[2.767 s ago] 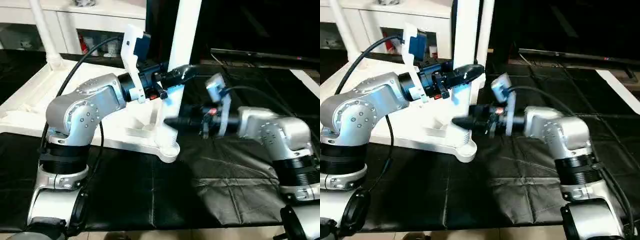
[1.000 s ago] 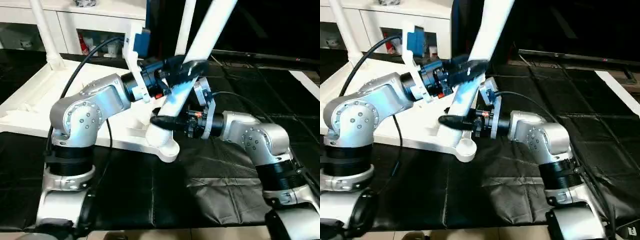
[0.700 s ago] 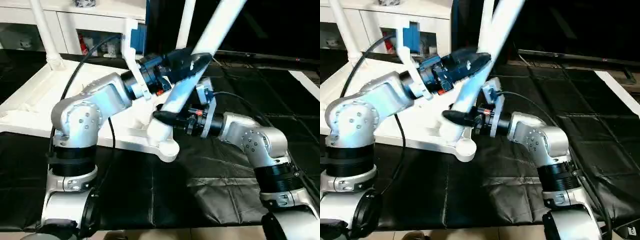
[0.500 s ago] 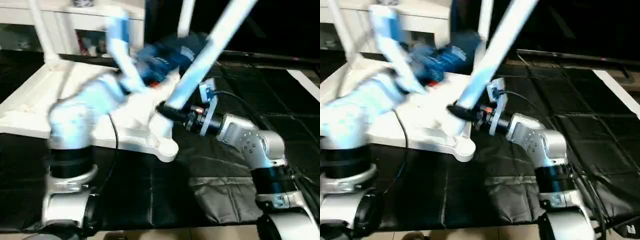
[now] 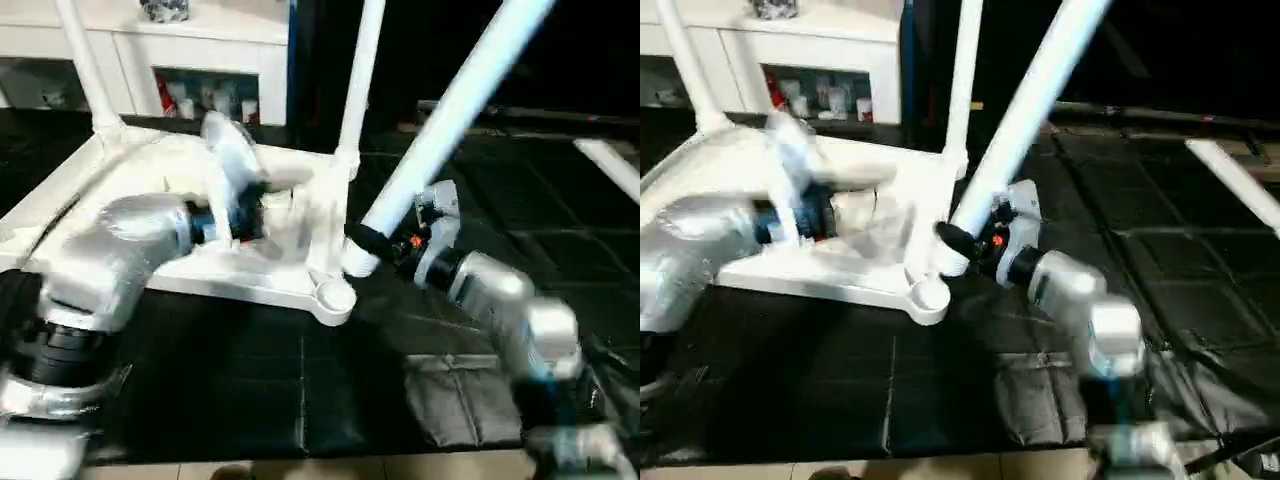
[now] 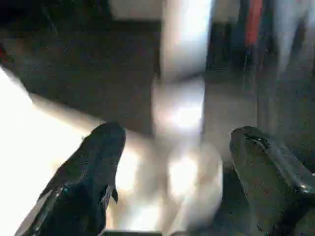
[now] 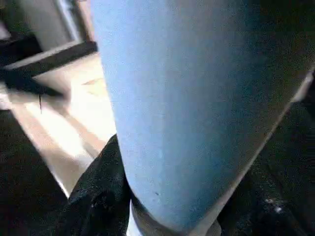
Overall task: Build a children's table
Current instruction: Pick table leg, then insert table leg to table base
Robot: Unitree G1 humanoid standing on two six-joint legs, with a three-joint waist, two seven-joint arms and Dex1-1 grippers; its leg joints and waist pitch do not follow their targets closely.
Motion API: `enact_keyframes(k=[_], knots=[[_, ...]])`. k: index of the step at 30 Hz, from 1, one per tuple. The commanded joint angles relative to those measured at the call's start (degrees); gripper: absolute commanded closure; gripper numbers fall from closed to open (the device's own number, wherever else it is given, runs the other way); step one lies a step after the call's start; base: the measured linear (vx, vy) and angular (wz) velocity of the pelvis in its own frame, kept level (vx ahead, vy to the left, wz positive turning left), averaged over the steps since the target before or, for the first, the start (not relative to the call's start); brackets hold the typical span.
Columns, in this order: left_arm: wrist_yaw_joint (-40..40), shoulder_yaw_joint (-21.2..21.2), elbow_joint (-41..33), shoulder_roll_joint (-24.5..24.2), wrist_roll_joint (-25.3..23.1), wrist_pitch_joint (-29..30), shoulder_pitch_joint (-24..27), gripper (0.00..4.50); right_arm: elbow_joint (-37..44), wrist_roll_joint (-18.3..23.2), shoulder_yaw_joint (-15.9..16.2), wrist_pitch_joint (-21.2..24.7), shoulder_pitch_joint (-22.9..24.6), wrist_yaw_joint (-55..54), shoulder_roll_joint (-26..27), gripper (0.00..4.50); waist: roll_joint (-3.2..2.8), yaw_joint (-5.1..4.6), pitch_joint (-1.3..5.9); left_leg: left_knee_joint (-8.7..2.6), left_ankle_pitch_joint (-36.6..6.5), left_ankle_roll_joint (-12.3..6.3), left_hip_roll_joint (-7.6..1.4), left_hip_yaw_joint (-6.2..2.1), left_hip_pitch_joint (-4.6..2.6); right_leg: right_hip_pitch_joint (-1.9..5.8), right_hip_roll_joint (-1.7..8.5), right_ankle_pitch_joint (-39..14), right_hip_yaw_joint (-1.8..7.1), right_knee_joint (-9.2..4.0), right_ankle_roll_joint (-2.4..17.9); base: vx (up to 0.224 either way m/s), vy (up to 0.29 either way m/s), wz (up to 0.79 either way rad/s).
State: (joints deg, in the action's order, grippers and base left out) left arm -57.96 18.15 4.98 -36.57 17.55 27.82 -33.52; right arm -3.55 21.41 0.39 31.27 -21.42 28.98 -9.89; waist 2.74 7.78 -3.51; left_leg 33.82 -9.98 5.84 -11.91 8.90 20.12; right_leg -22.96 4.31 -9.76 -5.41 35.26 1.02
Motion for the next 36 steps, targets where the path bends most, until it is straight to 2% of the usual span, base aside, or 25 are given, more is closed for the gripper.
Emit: enact_keyframes(k=[1,3,4,6,7,8,9,10,11,12,18,22,23,24,25,30,34,36], knots=[[-5.5,5.4,6.2,-0.9,-6.3,-5.8,-1.9,0.65,2.3,-1.6,-0.5,-1.0,1.0,-1.2,-0.7,2.57,-2.17,-0.36,4.15,-4.45,-13.9,3.59,-0.71,-0.04,-0.63,2.45,3.59,-22.7,3.11,-5.33,1.5,0.000,0.000,0.00],[-7.1,6.8,8.8,-1.3,-8.1,-7.9,-2.7,0.65,3.0,-1.7,-0.6,-0.8,1.7,-1.1,-1.1,2.57,-1.73,-0.55,4.19,-4.52,-14.4,3.88,-0.80,-0.07,-0.42,2.75,3.52,-20.4,3.02,-4.94,2.8,0.000,0.000,0.00],[-7.2,6.9,9.0,-1.3,-8.2,-8.1,-2.7,0.82,3.0,-1.7,-0.6,-0.8,1.7,-1.1,-1.1,2.57,-1.68,-0.44,4.27,-4.46,-14.2,3.86,-0.83,-0.08,-0.48,2.81,3.54,-18.5,3.04,-4.70,3.7,0.000,0.000,0.00],[-9.1,8.9,13.5,-1.5,-11.3,-11.7,-4.3,0.93,4.1,-1.7,-0.8,-0.4,2.7,-0.9,-1.6,2.57,-2.52,-0.55,4.26,-4.37,-14.7,4.10,-0.89,-0.12,-0.59,2.78,3.55,-15.9,3.10,-4.37,5.5,0.000,0.000,0.00],[-9.6,9.6,16.9,-1.2,-12.5,-13.8,-5.7,1.03,4.6,-1.7,-1.0,-0.4,3.2,-1.2,-1.9,2.57,-2.28,-0.53,4.20,-4.30,-14.8,3.66,-0.69,0.00,-0.59,2.86,3.41,-15.6,3.09,-4.66,5.6,0.000,0.000,0.00],[-10.1,10.2,19.9,-0.8,-13.3,-15.8,-6.9,1.03,5.1,-1.8,-1.1,-0.4,3.6,-1.7,-1.9,2.57,-2.18,-0.46,4.30,-4.29,-14.3,3.59,-0.66,0.01,-0.49,3.04,3.46,-14.8,3.14,-4.41,6.0,0.000,0.000,0.00],[-10.1,10.2,19.9,-0.8,-13.3,-15.8,-6.9,1.26,5.1,-1.8,-1.1,-0.4,3.6,-1.7,-1.9,2.57,-2.08,-0.46,4.37,-4.25,-14.0,3.55,-0.61,0.10,-0.47,3.11,3.45,-14.7,3.15,-4.43,6.0,0.000,0.000,0.00],[-9.9,10.9,23.8,-0.1,-14.7,-18.7,-8.4,1.35,5.4,-1.8,-1.1,-0.4,3.8,-2.1,-1.9,2.57,-2.17,-0.41,4.37,-4.26,-13.2,3.47,-0.64,0.00,-0.23,3.28,3.57,-14.1,3.12,-4.36,6.4,0.000,0.000,0.00],[-10.1,11.5,28.2,0.9,-16.4,-21.8,-10.0,1.45,5.6,-1.9,-1.0,-0.5,4.0,-2.4,-1.9,2.57,-2.19,-0.51,4.28,-4.17,-13.4,3.26,-0.45,0.19,-0.32,3.11,3.43,-14.8,3.12,-4.72,6.2,0.000,0.000,0.00],[-10.3,11.7,29.4,1.2,-16.8,-22.4,-10.4,1.54,5.5,-1.9,-1.0,-0.5,3.9,-2.4,-1.8,2.57,-2.27,-0.46,4.49,-4.20,-13.5,3.63,-0.73,0.01,-0.33,3.36,3.78,-14.8,3.17,-4.30,6.4,0.000,0.000,0.00],[-10.5,11.5,34.4,3.6,-17.4,-24.6,-11.6,2.06,5.7,-2.2,-0.1,-0.3,4.1,-1.9,-1.9,2.57,-2.14,-0.88,4.38,-4.21,-13.4,3.27,-0.93,0.01,-0.15,3.38,3.99,-14.5,3.20,-4.24,7.7,0.000,0.000,0.00],[-12.5,11.0,40.8,5.6,-18.4,-27.8,-13.5,2.41,5.6,-2.4,0.7,-0.4,4.0,-1.7,-2.2,2.57,-1.93,-1.18,4.24,-4.13,-13.6,2.66,-0.74,0.13,-0.20,3.35,4.02,-16.9,3.17,-4.68,7.2,0.000,0.000,0.00],[-13.0,10.8,41.4,5.8,-18.3,-27.9,-13.7,2.52,5.5,-2.4,0.8,-0.5,4.0,-1.6,-2.3,2.57,-1.78,-1.18,4.22,-4.18,-13.5,2.54,-0.78,0.14,-0.17,3.35,4.07,-17.4,3.18,-4.77,7.1,0.000,0.000,0.00],[-13.8,10.4,42.0,6.1,-18.1,-27.8,-14.0,2.52,5.4,-2.4,0.8,-0.6,3.9,-1.6,-2.3,2.57,-1.89,-1.16,4.21,-4.21,-13.4,2.53,-0.86,0.09,-0.17,3.31,4.11,-17.3,3.19,-4.70,7.2,0.000,0.000,0.00],[-14.2,10.1,42.4,6.2,-18.0,-27.7,-14.1,2.75,5.4,-2.4,0.9,-0.6,3.8,-1.6,-2.3,2.57,-1.90,-1.16,4.23,-4.21,-13.5,2.61,-0.91,0.06,-0.21,3.31,4.15,-17.2,3.18,-4.64,7.3,0.000,0.000,0.00],[-14.6,10.7,44.5,6.2,-19.4,-26.9,-14.3,3.18,4.9,-2.8,1.4,-1.2,3.7,-1.4,-2.3,2.57,-1.94,-1.18,4.26,-4.25,-13.5,2.58,-1.02,0.02,-0.21,3.32,4.16,-15.7,3.24,-4.41,8.2,0.000,0.000,0.00],[-14.4,10.5,47.4,6.7,-20.6,-25.9,-14.8,3.30,4.8,-2.9,1.8,-1.3,3.6,-1.2,-2.2,2.57,-2.00,-1.15,4.17,-4.29,-13.7,2.52,-1.02,0.05,-0.24,3.30,4.19,-15.8,3.27,-4.51,8.3,0.000,0.000,0.00],[-14.6,9.4,47.1,7.1,-19.6,-23.1,-14.9,3.65,4.7,-2.8,1.9,-1.2,3.4,-1.2,-2.3,2.57,-2.04,-1.07,4.15,-4.25,-14.0,2.54,-0.99,0.05,-0.32,3.29,4.28,-16.4,3.26,-4.56,8.4,0.000,0.000,0.00]])
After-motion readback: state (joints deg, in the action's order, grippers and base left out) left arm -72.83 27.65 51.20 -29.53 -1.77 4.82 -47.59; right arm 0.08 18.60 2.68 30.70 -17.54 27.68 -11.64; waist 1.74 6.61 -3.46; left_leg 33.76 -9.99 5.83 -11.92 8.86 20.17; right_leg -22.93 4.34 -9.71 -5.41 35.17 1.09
